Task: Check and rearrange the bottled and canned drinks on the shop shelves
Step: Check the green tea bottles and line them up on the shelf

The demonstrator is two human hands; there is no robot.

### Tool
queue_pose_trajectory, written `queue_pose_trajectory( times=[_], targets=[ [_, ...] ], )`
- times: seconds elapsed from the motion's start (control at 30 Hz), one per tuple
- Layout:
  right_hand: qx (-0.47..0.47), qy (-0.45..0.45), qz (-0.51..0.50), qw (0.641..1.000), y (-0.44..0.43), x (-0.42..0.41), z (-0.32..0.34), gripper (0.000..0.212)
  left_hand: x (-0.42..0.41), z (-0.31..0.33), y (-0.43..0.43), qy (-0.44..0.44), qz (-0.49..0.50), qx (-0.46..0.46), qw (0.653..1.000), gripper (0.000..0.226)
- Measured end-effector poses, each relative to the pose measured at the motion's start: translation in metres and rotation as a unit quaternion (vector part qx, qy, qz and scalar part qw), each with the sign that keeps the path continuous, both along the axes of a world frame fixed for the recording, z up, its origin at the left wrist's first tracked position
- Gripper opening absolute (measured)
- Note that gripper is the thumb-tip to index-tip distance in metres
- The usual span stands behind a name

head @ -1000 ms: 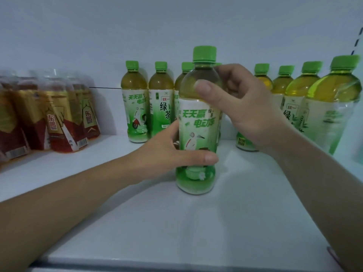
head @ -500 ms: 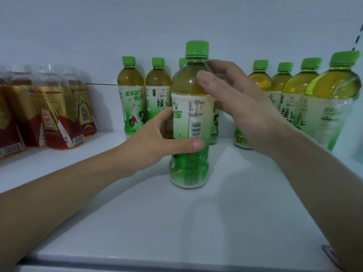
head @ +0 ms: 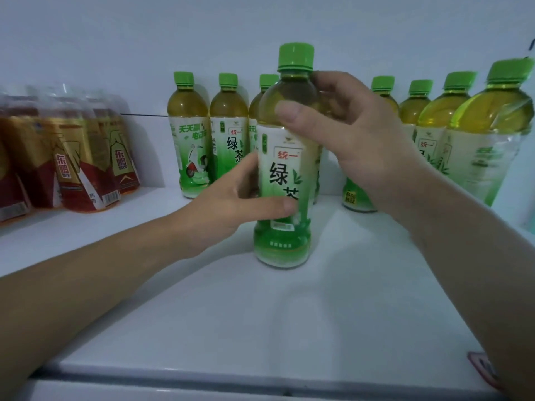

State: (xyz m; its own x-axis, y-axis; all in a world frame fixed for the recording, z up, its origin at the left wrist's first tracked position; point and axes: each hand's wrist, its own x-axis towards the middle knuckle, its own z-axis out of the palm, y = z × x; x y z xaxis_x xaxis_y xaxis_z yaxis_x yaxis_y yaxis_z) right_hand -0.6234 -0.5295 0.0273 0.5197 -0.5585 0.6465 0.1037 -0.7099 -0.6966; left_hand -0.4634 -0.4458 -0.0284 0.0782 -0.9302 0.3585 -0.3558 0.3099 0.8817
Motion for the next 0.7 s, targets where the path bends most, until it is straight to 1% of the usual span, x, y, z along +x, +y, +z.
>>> queue_pose_trajectory(
  times=[0.07,0.1,0.13,0.2,0.27,0.3,0.33,0.4,0.43,0.47,0.53,0.6,0.63,0.7],
  targets=[
    [-0.028,-0.005,-0.046,0.999,-0.001,-0.0002,0.0001,0.063,-0.0066,-0.0013,-0.0016,-0.035,0.038,0.011,0.999,0.089],
    [-0.032,0.001,-0.056,0.998,-0.0003,-0.0011,0.0007,0.065,-0.0077,-0.0016,-0.0024,-0.035,0.055,0.01,0.998,0.09],
    [-0.021,0.014,-0.048,0.999,0.0002,-0.0024,0.0014,0.066,-0.0068,-0.0022,-0.0034,-0.023,0.054,0.007,0.998,0.087],
    [0.026,0.041,-0.001,0.999,-0.0003,-0.0054,0.0018,0.056,-0.0038,-0.0007,-0.0027,0.024,0.016,0.007,1.0,0.076],
    [0.028,0.05,0.013,0.998,-0.0036,-0.0063,0.0009,0.048,-0.0014,0.0,-0.0003,0.042,-0.019,0.009,0.999,0.069],
    [0.017,0.045,0.002,0.999,-0.0047,-0.0049,0.0002,0.05,-0.0017,-0.0001,0.0007,0.033,-0.021,0.011,0.999,0.069],
    [0.005,0.037,-0.016,0.999,-0.0048,-0.0033,-0.0004,0.057,-0.0031,-0.0013,0.0004,0.013,-0.014,0.014,1.0,0.072],
    [-0.024,0.033,-0.059,0.997,-0.0044,-0.0006,-0.0011,0.073,-0.0093,-0.003,-0.0013,-0.027,0.022,0.021,0.999,0.082],
    [-0.031,0.04,-0.068,0.996,-0.0041,-0.0005,-0.0012,0.075,-0.0112,-0.0032,-0.0028,-0.027,0.041,0.016,0.999,0.084],
    [-0.022,0.05,-0.062,0.997,-0.0042,-0.0007,-0.0012,0.072,-0.0109,-0.0034,-0.0043,-0.015,0.046,0.007,0.999,0.081],
    [0.022,0.059,-0.03,0.998,-0.0039,-0.001,-0.0012,0.061,-0.0072,-0.0019,-0.005,0.029,0.023,-0.002,0.999,0.071],
    [0.013,0.051,-0.039,0.998,-0.0059,-0.0005,-0.0019,0.06,-0.0034,-0.0005,-0.0025,0.048,-0.007,-0.002,0.999,0.063],
    [-0.002,0.042,-0.056,0.998,-0.0063,0.0005,-0.0023,0.062,-0.0021,-0.0012,-0.0017,0.041,-0.012,-0.003,0.999,0.063],
    [-0.026,0.039,-0.093,0.995,-0.0048,0.0014,-0.002,0.066,-0.0035,-0.0021,-0.0016,0.001,0.011,0.003,1.0,0.073]
  ],
)
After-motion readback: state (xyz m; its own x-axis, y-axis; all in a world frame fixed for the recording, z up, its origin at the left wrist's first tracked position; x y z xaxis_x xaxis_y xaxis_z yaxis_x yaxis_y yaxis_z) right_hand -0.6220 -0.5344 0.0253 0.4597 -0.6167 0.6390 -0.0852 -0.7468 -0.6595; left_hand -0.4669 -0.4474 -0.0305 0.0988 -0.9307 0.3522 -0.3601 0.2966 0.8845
